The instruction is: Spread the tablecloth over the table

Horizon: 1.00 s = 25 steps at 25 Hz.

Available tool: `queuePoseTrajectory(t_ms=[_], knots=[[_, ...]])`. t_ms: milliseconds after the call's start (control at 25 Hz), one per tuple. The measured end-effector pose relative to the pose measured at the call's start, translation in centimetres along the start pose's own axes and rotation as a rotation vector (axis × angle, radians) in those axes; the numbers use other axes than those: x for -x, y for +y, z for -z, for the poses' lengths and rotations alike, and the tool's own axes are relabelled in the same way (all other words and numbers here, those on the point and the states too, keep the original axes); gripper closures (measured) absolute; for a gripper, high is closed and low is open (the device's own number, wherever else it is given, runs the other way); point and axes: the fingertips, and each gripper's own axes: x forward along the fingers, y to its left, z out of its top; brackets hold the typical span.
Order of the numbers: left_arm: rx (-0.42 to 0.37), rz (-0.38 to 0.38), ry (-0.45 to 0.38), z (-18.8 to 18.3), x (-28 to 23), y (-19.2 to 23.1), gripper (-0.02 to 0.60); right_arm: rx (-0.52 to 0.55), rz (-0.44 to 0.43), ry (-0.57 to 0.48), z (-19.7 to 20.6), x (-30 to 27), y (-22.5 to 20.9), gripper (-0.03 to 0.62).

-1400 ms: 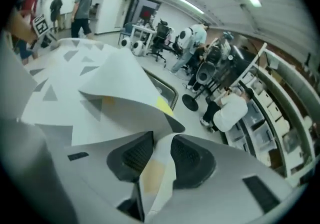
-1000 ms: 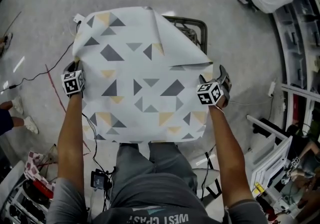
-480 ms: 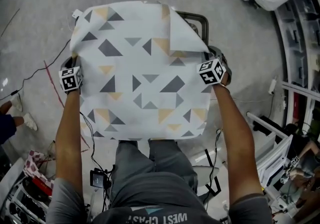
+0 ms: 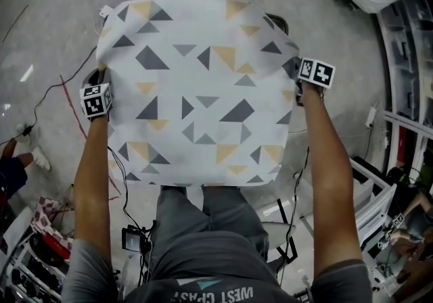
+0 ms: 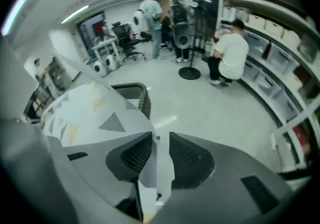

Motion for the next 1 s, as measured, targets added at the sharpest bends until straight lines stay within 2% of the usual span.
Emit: queuePoseTrajectory(t_ms=[80, 160, 320, 480, 560, 720, 800, 840, 920, 1000], knots=[[-0.001, 0.001, -0.001, 0.1, 0.0, 0.1, 0.523, -0.092, 0.015, 0.018, 1.2, -0.2, -1.8, 0.479], [0.0, -0.001, -0.001, 0.2, 0.0, 0.1, 0.523, -0.051, 0.05, 0.04, 2.1, -0.1, -2.5, 0.473], [-0.015, -0.03, -0.016, -0.2, 0.7, 0.3, 0.512, 0.226, 0.186, -0.047, 0.2, 2.2, -1.1, 0.447], [-0.06, -0.079, -0.058, -0.9, 1.9, 0.3, 0.489, 0.518, 0.142, -0.093, 1.6, 3.3, 5.1, 0.446], [-0.088, -0.117, -0.098, -1.4, 3.1, 0.3, 0.489, 0.589, 0.118, -0.102, 3.2, 3.4, 7.5, 0.452], [-0.082, -0.128, -0.138, -1.1, 5.6, 0.3, 0.489, 0.533, 0.055, -0.017, 7.4, 2.1, 9.7, 0.461], [-0.104, -0.103, -0.144, -1.0, 6.3, -0.7, 0.489, 0.49, 0.067, 0.018, 8.4, 1.9, 9.5, 0.509], [-0.122, -0.084, -0.152, -1.2, 6.6, -1.5, 0.489, 0.473, 0.085, 0.025, 8.5, 2.2, 9.3, 0.513], [-0.155, -0.047, -0.184, -2.2, 7.6, -2.9, 0.489, 0.436, 0.08, 0.003, 8.0, 3.3, 10.1, 0.505], [-0.166, -0.024, -0.23, -3.7, 9.2, -3.7, 0.491, 0.393, 0.021, -0.055, 7.2, 4.9, 12.4, 0.509]])
